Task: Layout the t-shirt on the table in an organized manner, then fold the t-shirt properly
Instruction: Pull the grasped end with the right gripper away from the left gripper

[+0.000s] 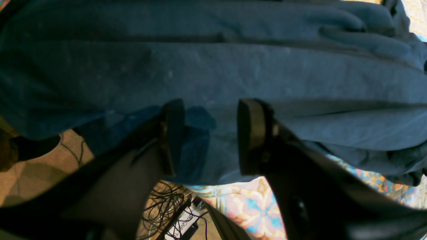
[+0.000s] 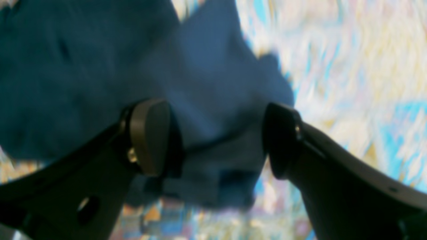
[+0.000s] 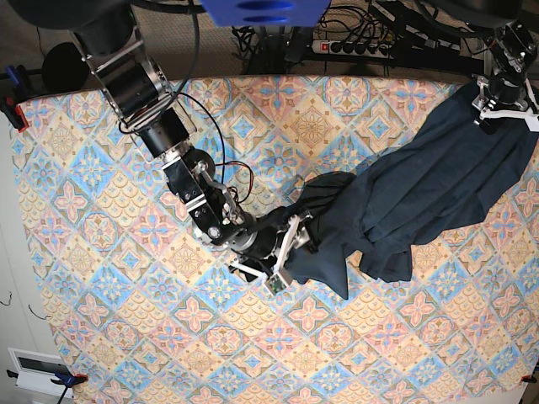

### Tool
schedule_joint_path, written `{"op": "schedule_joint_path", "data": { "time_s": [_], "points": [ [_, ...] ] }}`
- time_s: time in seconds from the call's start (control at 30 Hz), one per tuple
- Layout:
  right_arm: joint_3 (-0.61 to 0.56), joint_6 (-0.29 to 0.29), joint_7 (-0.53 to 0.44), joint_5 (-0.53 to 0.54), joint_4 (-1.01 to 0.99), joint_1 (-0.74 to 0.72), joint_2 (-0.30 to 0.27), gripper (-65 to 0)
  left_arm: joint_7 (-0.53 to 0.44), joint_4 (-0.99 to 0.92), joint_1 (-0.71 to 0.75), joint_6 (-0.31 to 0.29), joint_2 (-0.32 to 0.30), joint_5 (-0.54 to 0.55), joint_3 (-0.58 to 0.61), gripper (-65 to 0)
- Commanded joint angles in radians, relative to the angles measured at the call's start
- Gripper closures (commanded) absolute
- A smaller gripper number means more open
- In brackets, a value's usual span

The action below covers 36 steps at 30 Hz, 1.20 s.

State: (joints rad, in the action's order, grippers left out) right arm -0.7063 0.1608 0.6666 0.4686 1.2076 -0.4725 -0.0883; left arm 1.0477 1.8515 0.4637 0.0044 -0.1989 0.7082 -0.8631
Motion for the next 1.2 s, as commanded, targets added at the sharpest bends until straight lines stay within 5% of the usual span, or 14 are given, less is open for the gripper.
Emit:
{"op": "schedule_joint_path", "data": {
  "time_s": [0.0,0.53,0.6,0.7,0.83,1.17],
  "points": [
    [0.012,-0.007,-0.014,-0.008,-0.005,-0.035,-0.011,-43.4,-0.016,0.017,0.002,-0.002,-0.014,0.008,-0.005,-25.8],
    [0.012,0.01,-0.023,-0.008,-0.167,-0.099,0.066,-42.9,-0.016,0.017,-0.004,-0.002,-0.012,0.008,-0.003,-25.8],
    [0.012,0.059,-0.023,-0.008,-0.167,-0.099,0.066,-38.9,-0.017,0.017,-0.004,-0.002,-0.012,0.008,-0.003,-25.8],
    [0.02,0.15,-0.023,-0.008,-0.168,-0.099,0.068,-22.9,-0.019,0.017,-0.004,-0.002,-0.012,0.008,-0.003,-25.8],
    [0.023,0.167,-0.023,-0.006,-0.159,-0.098,0.061,0.0,-0.019,0.017,-0.004,-0.002,-0.012,0.008,-0.003,-25.7],
    [0.173,0.171,-0.014,-0.003,-0.004,-0.064,0.02,-0.7,-0.02,0.017,-0.006,-0.002,-0.012,0.009,-0.003,-25.7]
  ]
}}
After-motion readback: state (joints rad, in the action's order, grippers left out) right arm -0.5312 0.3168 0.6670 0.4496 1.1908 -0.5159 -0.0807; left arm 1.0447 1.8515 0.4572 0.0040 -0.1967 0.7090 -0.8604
